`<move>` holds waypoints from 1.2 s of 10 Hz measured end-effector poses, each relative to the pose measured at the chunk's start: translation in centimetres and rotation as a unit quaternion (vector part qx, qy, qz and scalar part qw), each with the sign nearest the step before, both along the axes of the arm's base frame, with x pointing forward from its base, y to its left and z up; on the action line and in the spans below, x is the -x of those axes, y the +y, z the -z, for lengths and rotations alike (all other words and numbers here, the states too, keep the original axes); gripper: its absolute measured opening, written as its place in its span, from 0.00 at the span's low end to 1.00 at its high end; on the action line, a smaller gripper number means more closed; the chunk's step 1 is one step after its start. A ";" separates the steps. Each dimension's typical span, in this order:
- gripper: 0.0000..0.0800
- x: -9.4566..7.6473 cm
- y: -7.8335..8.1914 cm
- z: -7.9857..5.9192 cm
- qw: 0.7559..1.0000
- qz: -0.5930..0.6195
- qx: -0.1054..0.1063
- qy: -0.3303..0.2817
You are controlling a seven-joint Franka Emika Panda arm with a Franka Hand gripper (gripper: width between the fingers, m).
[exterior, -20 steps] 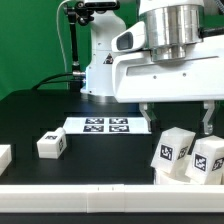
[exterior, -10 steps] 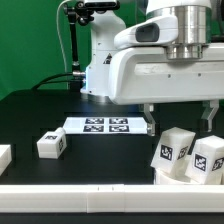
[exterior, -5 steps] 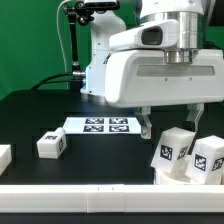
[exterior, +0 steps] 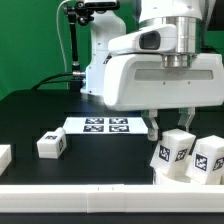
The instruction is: Assemble stool
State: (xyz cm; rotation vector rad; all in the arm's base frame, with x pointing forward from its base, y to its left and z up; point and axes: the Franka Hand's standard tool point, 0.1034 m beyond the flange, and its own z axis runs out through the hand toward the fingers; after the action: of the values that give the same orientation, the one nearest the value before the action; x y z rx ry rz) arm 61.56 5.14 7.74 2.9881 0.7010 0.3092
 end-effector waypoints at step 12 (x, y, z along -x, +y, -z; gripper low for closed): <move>0.43 0.1 0.2 0.1 0.892 0.441 -0.094 -0.014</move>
Offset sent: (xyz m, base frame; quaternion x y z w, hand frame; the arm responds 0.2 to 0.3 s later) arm 0.0000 0.0000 0.0000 0.0000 0.0000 0.0000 1.0000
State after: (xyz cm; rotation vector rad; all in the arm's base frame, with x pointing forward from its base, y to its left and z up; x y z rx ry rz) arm 61.51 5.29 7.65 3.0694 -0.7441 0.3563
